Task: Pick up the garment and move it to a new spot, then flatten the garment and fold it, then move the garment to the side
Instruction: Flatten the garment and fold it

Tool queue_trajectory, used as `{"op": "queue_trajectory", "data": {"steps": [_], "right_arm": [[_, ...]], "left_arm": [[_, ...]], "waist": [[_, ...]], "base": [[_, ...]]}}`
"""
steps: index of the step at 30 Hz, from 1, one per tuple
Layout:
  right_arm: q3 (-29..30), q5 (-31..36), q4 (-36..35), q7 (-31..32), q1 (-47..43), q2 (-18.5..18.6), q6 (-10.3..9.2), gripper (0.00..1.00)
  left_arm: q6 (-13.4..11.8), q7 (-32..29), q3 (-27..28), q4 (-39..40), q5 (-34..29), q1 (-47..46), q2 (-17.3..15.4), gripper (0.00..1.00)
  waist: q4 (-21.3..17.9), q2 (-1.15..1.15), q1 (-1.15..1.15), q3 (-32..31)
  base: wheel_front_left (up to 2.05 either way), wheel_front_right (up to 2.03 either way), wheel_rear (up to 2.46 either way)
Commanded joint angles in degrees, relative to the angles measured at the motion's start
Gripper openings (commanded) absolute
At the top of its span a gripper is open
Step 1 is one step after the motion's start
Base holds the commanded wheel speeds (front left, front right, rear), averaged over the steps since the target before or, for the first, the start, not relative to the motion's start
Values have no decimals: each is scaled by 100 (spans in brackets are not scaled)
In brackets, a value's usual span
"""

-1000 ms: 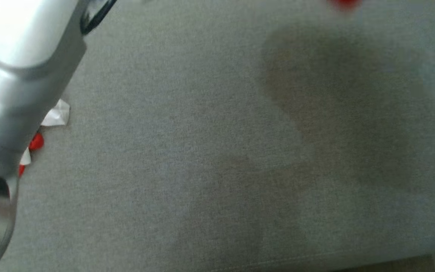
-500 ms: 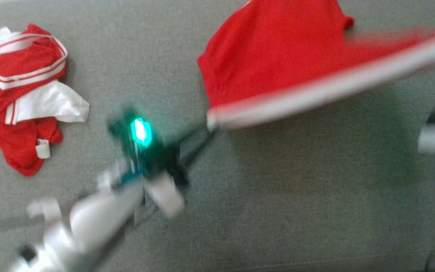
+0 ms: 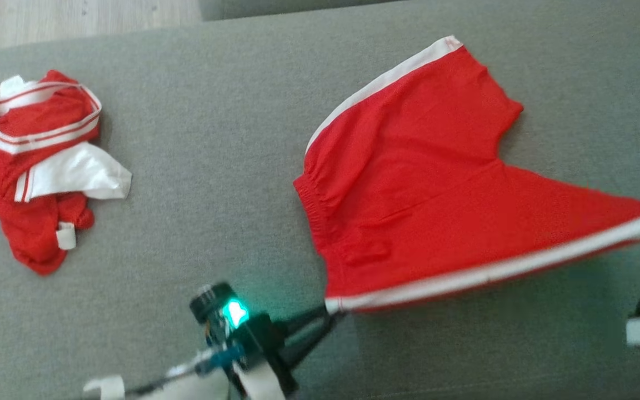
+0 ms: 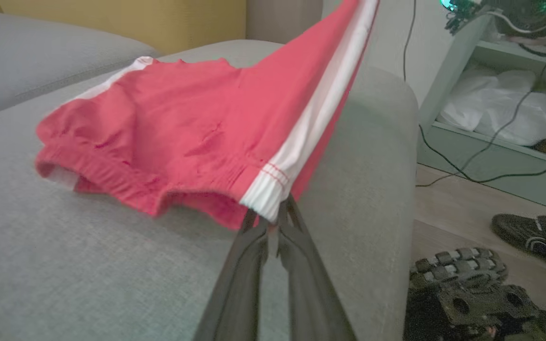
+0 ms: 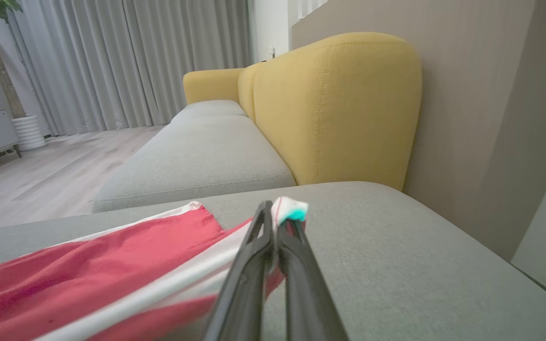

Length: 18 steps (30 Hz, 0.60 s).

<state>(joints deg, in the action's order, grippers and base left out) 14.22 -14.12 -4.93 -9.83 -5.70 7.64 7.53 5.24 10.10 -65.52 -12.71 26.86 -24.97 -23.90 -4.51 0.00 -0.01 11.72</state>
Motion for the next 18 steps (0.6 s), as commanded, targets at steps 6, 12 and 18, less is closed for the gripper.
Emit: {"op": "queue_trajectory", "data": {"steps": [6,12,18], "right_arm": [[-237,14,344,267,1579,324,-4,0],[-646,312,1422,242,3212,432,-4,0],[-960,491,2804,36,4533,516,-4,0]], "left_arm": [[63,-584,748,53,808,-933,6,0],[182,-1511,1123,-183,1880,-1778,203,0],[216,-1851,1189,-308,2289,-2424,187,0]], "waist": [[227,0,1,503],[465,0,1,1131],[655,0,1,1580]], "base": [[0,0,0],[0,0,0],[0,0,0]]}}
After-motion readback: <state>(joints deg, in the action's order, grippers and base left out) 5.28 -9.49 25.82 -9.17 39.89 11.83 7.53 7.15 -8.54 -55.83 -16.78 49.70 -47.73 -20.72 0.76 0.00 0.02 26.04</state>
